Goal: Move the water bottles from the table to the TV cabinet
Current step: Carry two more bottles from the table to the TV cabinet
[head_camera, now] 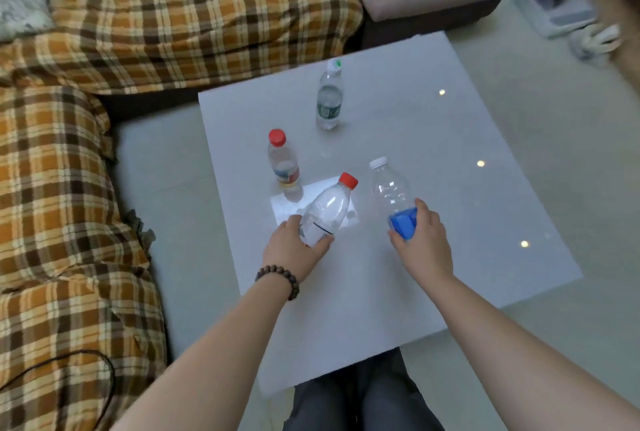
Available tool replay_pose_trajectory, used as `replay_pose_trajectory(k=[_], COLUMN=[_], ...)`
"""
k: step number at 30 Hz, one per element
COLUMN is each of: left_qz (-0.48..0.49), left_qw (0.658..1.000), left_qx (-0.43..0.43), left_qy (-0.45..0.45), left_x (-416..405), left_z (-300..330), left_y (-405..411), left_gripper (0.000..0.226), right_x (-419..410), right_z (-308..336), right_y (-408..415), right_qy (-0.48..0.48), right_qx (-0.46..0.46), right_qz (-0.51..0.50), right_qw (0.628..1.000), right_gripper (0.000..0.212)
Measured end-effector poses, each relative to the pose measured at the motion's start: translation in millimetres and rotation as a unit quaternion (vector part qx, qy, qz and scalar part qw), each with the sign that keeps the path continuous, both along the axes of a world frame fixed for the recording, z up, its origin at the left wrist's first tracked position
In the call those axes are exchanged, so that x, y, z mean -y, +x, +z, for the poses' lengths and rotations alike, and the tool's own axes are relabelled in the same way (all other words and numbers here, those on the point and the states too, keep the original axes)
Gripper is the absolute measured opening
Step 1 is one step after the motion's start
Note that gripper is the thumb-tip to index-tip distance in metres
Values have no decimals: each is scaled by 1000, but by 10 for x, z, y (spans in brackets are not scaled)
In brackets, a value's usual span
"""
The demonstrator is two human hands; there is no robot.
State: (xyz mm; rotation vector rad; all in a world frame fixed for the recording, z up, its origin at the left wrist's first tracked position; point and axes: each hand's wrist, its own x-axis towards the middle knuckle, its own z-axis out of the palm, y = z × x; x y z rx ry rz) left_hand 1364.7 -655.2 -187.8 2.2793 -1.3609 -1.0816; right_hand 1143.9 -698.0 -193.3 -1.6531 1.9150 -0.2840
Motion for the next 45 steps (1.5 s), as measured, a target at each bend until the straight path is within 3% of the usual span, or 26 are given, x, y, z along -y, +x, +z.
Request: replay_pose_trajectory(k=[8,19,25,34,45], left_qz=[-2,-182,-259,-313,-345], left_qw=[997,975,957,938,921], left_qx=[-80,-119,-126,-138,-159], left_qy=[-17,-43,-44,-54,-85], left_x=[36,-111,-331,-541,-353], left_z=[749,984,1050,1280,1459], left_y=[-1036,-2810,-4171,-6413,-8089], left_gripper=[43,47,44,45,45], right_x=[-451,-1300,-1748,-2174,-2023], right_z=[658,906,936,1128,1277], right_y=[-742,-2198,-3336,-5414,-6986], right_qy=[-63,-117,-136,-180,-226], right_qx=[60,73,83,71,77], right_qz=[-149,-360,-461,-519,-549], right_qw=[985,923,873,833,801], right_gripper=[69,72,74,73,72])
